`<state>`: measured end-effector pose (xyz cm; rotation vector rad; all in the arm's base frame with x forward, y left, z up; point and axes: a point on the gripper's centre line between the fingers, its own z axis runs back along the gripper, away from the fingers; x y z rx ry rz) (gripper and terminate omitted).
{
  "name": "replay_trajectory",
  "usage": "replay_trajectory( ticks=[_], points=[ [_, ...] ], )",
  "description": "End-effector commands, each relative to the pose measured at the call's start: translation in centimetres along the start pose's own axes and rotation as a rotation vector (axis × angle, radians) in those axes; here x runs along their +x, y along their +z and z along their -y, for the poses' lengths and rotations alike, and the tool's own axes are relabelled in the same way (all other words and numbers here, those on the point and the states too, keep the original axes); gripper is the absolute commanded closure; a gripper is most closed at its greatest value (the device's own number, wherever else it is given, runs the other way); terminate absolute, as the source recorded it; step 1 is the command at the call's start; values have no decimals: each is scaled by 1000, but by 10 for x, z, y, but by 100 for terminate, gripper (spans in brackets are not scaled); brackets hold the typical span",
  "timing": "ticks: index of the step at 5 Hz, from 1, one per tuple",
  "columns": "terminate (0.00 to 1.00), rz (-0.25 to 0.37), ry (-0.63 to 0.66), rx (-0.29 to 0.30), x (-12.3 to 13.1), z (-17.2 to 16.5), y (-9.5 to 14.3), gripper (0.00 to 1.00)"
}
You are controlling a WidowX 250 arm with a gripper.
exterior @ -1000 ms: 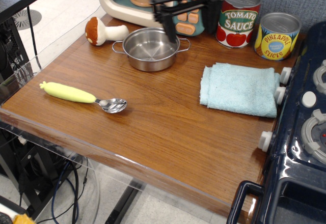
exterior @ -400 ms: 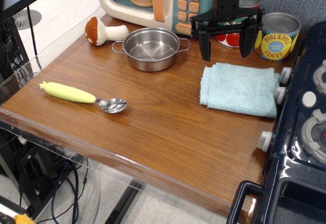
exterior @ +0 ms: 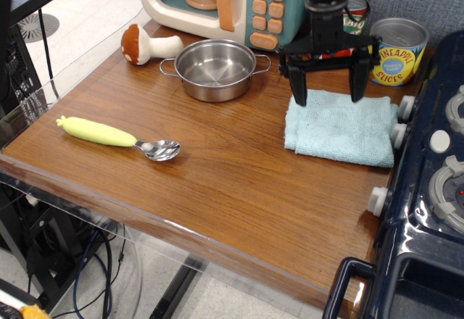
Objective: Move the napkin to the bottom right of the table near the stove.
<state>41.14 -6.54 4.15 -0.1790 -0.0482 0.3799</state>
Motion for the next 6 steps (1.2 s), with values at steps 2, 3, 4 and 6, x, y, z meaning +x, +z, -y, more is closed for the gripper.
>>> replay_trajectory(
  ticks=[2,3,4,6],
  points=[
    [0,53,-123,-6,-19,14,-11,0],
    [0,77,-128,41,-21,11,-13,0],
    [0,95,-136,80,-28,10,-12,0],
    [0,78,-153,112,-50,0,-11,0]
  ],
)
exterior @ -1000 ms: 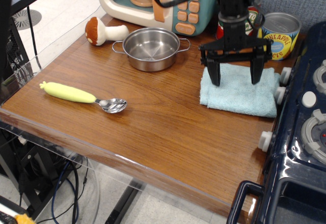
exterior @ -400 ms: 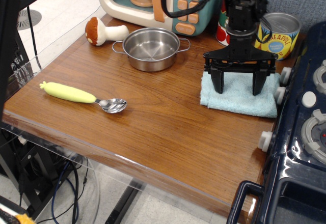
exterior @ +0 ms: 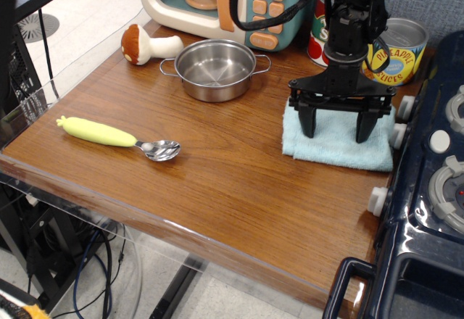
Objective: Move the napkin to the bottom right of the table near the stove.
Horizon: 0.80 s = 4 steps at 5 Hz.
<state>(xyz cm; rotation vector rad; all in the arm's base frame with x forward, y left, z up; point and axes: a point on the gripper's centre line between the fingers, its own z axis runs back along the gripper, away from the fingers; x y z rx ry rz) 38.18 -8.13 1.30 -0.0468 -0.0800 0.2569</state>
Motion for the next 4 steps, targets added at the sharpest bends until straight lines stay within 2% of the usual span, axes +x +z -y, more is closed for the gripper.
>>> replay_trajectory(
  ticks=[1,2,3,4],
  points=[
    [0,12,-33,10,-30,-5,17,0],
    [0,1,-69,50,-47,-13,21,0],
    [0,-27,-86,53,-64,-25,24,0],
    [0,-59,-111,85,-80,-37,26,0]
  ],
)
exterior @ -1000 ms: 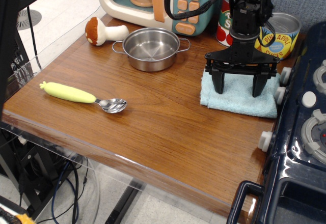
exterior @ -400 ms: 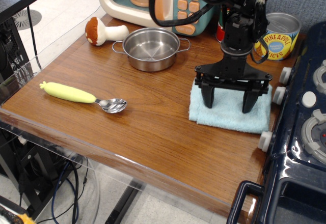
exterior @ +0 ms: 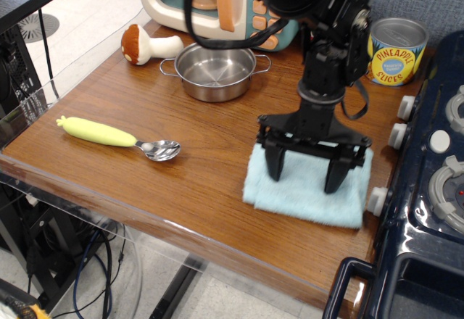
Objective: Move the napkin to the bottom right of the table near the stove.
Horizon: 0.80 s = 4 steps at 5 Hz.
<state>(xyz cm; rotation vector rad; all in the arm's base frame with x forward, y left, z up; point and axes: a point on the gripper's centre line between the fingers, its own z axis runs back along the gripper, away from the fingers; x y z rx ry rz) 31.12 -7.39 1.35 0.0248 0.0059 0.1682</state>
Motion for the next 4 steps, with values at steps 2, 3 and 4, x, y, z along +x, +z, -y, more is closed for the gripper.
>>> replay_trajectory(
  ticks=[2,3,4],
  points=[
    [0,10,-42,37,-43,-32,20,0],
    [0,-13,-62,40,-53,-36,15,0],
    [0,0,-51,20,-49,-36,17,0]
  ],
)
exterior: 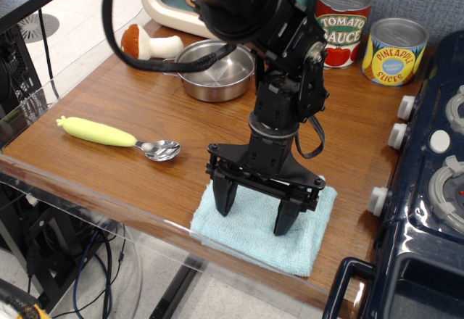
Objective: Move the napkin to the bottom right of the table near the stove.
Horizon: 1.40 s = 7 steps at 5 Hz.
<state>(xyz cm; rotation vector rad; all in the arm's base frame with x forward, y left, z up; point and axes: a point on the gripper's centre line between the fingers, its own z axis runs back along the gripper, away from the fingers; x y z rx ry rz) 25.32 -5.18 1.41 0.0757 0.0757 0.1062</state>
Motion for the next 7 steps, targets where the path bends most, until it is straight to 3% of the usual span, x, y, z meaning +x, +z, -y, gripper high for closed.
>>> replay_trajectory(
  ticks=[1,4,6,7],
  points=[
    [0,79,39,-74,9,-5,27,0],
    [0,162,72,-225,16,-2,81,0],
    [0,162,72,-225,16,-2,81,0],
    [100,162,72,-225,16,-2,81,0]
  ],
)
